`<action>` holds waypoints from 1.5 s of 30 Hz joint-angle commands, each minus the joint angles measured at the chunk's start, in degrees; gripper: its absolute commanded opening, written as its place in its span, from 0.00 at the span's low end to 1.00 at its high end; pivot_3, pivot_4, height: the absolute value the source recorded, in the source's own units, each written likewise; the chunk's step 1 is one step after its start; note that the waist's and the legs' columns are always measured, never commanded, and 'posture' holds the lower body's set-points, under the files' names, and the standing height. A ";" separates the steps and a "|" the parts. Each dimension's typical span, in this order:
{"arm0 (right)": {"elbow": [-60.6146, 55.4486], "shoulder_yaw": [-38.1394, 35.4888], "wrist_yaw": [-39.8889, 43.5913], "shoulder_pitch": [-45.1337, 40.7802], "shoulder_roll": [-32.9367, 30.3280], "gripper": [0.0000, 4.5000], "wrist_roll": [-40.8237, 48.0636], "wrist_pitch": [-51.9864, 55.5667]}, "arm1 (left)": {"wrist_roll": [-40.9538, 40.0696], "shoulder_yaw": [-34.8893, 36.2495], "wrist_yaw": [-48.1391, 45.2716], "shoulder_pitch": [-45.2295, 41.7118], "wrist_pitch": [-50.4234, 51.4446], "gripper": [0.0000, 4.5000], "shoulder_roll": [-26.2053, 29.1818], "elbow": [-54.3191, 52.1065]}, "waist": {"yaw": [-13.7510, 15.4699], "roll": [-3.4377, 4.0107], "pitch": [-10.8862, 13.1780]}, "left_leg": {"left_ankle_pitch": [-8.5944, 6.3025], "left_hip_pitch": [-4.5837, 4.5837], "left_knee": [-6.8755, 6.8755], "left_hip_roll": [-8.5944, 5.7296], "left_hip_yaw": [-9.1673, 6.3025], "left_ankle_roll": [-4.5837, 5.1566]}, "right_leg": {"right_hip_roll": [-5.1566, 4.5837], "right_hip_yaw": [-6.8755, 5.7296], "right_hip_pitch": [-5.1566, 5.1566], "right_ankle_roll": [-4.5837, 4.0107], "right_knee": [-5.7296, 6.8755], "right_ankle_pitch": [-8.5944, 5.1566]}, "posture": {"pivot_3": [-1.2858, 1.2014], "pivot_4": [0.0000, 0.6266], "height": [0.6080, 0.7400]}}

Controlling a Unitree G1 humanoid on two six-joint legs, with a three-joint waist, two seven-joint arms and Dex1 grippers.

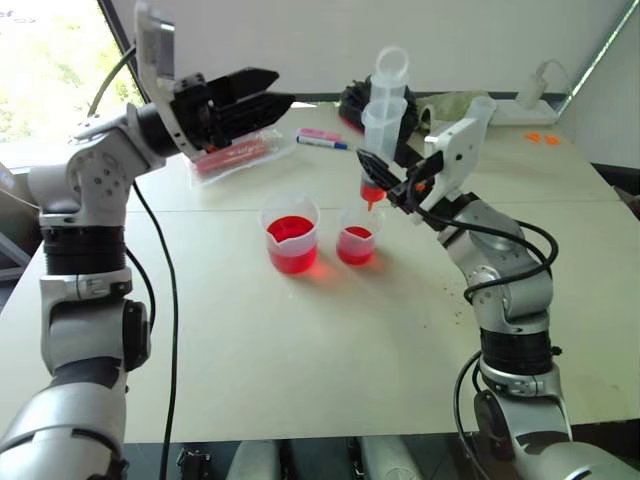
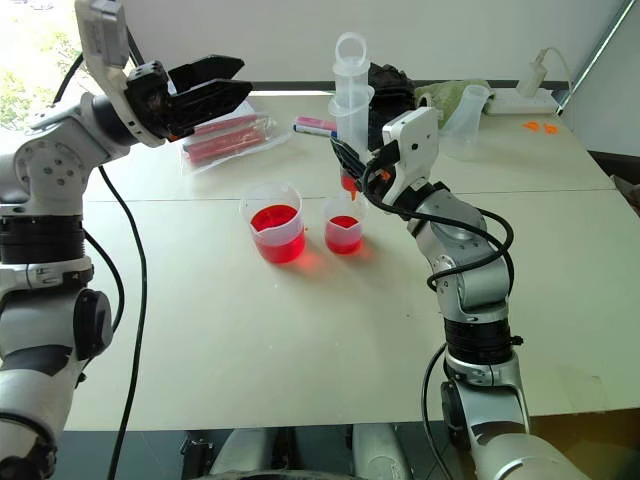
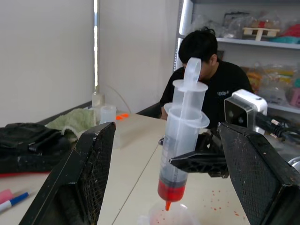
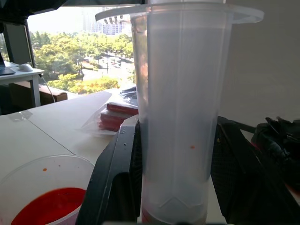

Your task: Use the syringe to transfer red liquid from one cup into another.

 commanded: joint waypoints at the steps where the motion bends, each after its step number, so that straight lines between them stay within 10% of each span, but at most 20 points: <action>1: -1.37 0.61 -0.62 -0.14 0.70 0.31 -0.46 -2.49 | 0.48 -0.35 0.94 -3.24 -1.83 0.81 -1.83 -0.24 | 0.12 0.00 0.00 | 0.00 0.00 0.00 0.00 0.00 0.00 | 0.00 0.00 0.00 0.00 0.00 0.00 | 0.52 0.24 0.78; 13: -2.74 2.57 -1.68 2.03 1.53 0.31 -0.84 -2.75 | 5.06 -2.53 1.66 -13.63 -9.76 0.81 -13.74 14.06 | 0.61 0.00 0.00 | 0.00 -0.01 0.02 -0.02 0.05 0.00 | -0.01 0.04 0.00 0.00 -0.04 0.00 | 0.52 0.24 0.78; 32: -3.82 3.08 -3.24 2.42 1.51 0.31 -1.11 -2.48 | 12.17 -5.77 -4.29 -17.22 -14.03 0.81 -16.50 23.36 | 0.96 0.00 0.00 | 0.00 -0.01 0.02 -0.02 0.06 0.00 | -0.01 0.06 0.00 0.00 -0.05 0.00 | 0.52 0.24 0.78; 42: -4.01 3.01 -3.34 2.44 1.45 0.31 -1.14 -2.17 | 13.28 -5.05 -4.29 -18.16 -15.10 0.02 -17.23 25.20 | 1.40 -0.01 0.00 | 0.00 -0.04 0.05 -0.04 0.07 0.01 | -0.02 0.06 -0.01 0.00 -0.05 0.00 | 0.52 0.24 0.78; 45: -4.01 2.99 -3.39 2.48 1.47 0.31 -1.22 -2.16 | 13.34 -5.03 -4.26 -18.30 -15.34 0.01 -17.49 25.53 | 1.37 -0.01 0.00 | 0.00 -0.04 0.04 -0.03 0.07 0.01 | -0.02 0.06 -0.01 0.00 -0.06 0.00 | 0.52 0.24 0.78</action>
